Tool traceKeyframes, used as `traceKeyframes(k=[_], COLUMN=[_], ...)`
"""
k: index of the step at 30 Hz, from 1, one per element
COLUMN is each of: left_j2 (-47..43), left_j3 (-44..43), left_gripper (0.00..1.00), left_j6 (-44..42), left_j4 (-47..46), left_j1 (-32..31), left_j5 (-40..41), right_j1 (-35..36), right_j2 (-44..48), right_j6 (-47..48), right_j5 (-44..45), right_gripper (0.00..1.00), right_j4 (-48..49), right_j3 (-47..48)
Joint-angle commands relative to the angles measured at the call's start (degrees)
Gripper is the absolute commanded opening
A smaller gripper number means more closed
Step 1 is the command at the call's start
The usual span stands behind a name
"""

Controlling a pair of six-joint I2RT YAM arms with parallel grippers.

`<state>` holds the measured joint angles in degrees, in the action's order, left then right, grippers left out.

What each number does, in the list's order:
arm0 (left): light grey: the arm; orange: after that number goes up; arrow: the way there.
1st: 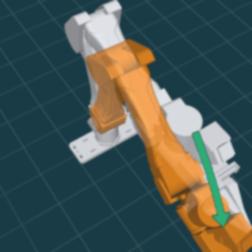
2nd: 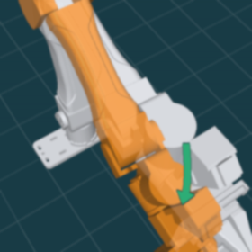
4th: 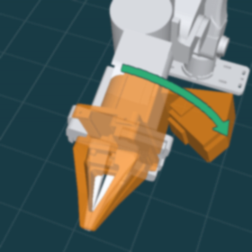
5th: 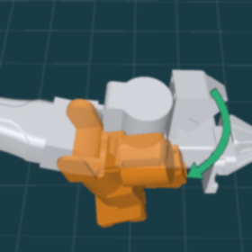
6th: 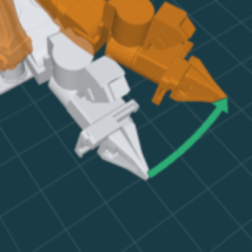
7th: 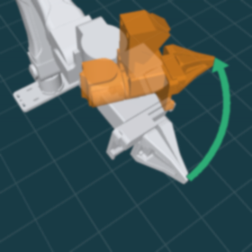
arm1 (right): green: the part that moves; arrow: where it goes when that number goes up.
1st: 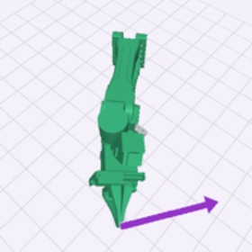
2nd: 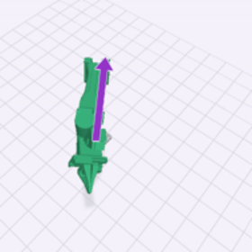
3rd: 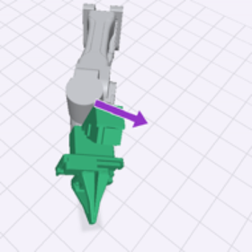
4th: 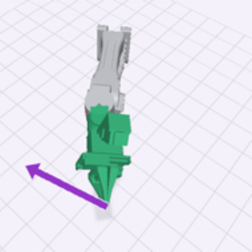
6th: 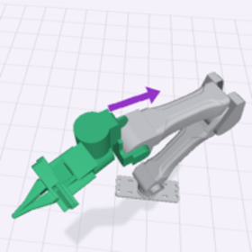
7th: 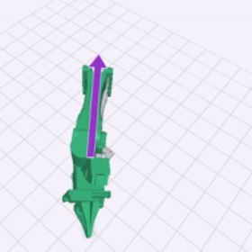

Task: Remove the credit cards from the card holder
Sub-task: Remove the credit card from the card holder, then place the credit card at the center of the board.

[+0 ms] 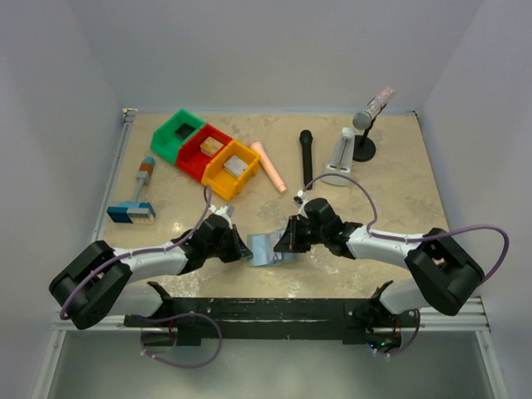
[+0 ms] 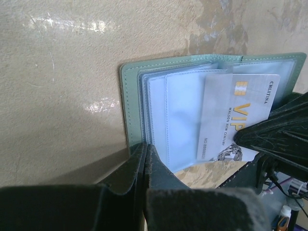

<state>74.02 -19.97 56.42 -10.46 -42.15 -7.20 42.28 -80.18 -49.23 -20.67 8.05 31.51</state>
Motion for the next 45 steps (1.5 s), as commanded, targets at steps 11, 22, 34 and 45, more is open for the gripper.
traceKeyframes(k=[11,22,34,45], left_j2=[-3.61,-12.75,-25.58,-30.07], left_j3=[2.04,-0.33,-1.13,-1.13], left_gripper=[0.0,0.25,0.56,0.53], left_j6=[-1.67,-5.88,-4.57,-4.57], left_j4=[7.03,13.15,19.16,23.2], left_j1=[-0.12,-0.12,-0.12,-0.13], left_j5=[3.6,4.65,2.46,0.78], right_j1=[-1.06,-9.05,-17.75,-19.52], right_j2=[7.84,19.8,5.94,-11.39], right_j6=[6.86,14.07,17.24,17.33], right_j5=[4.49,11.78,9.95,4.23], right_gripper=[0.0,0.0,0.0,0.0], right_j4=[-15.42,-34.5,-33.64,-28.97], right_j3=[3.91,10.14,20.52,29.57])
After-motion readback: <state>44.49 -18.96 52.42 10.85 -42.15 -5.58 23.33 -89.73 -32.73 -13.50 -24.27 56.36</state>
